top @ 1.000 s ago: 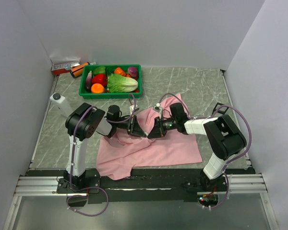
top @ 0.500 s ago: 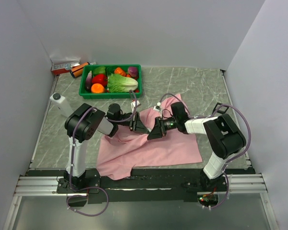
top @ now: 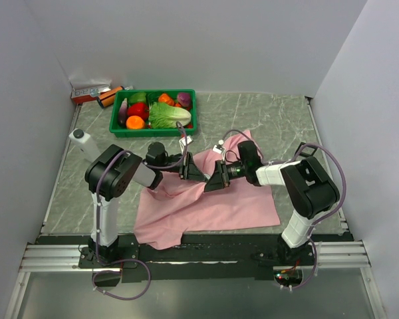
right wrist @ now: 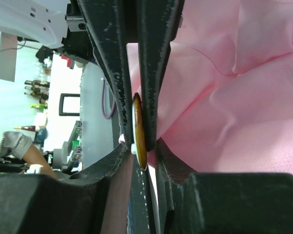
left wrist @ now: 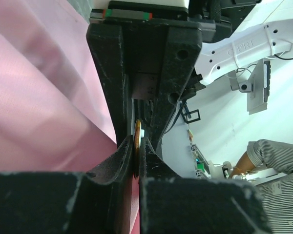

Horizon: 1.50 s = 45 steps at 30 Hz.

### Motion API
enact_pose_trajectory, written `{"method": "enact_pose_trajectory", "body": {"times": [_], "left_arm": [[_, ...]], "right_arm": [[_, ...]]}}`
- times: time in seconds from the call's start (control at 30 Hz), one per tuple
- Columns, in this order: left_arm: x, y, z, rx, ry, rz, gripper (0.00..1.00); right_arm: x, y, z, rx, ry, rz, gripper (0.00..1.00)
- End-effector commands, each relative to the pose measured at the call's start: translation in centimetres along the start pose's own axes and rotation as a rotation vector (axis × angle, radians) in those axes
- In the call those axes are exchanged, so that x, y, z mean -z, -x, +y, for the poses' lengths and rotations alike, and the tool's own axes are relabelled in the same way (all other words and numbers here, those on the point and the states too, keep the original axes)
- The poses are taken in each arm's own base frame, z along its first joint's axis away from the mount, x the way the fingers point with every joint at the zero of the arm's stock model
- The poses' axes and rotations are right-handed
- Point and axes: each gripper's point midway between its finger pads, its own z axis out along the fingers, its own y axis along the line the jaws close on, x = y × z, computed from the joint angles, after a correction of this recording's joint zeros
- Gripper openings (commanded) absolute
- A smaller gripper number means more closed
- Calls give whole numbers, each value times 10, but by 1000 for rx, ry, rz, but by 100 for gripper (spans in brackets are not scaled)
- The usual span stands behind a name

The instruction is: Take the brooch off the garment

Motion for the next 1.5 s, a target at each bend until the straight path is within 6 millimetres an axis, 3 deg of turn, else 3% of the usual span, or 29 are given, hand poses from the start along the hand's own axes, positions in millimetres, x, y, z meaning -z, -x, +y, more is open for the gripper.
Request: {"method": "enact_pose_trajectory", "body": {"times": [0.0,0.13,0.23,0.6,0.8,0.9,0.93,1.03,1.13,1.17,1.47], "left_arm": [[-1,11,-20,-159,-34,-23,1],[5,11,-14,-146,-11,-21,1],[7,11,-13,-143,-9,-22,1],[4,12,-11,-136,-10,-17,1],[3,11,-10,-127,-9,-13,1],[3,9,-11,-116,-16,-4,1],[3,8,-10,-114,-17,-3,1],[2,8,-8,-95,-13,-1,1],[4,10,-9,-87,-7,-6,27],[5,11,-11,-91,-9,-7,30],[8,0,-4,-103,26,18,29]], "right_arm": [[9,23,7,65,11,-47,31],[22,29,1,63,-29,-65,33],[27,33,6,96,-26,-69,41],[17,44,6,103,4,-83,41],[13,43,5,111,10,-77,29],[12,44,5,112,13,-79,17],[12,44,6,122,19,-82,8],[12,42,7,125,25,-81,0],[13,41,7,137,18,-82,0],[13,38,7,123,10,-76,0],[15,40,3,122,-38,-81,0]]}}
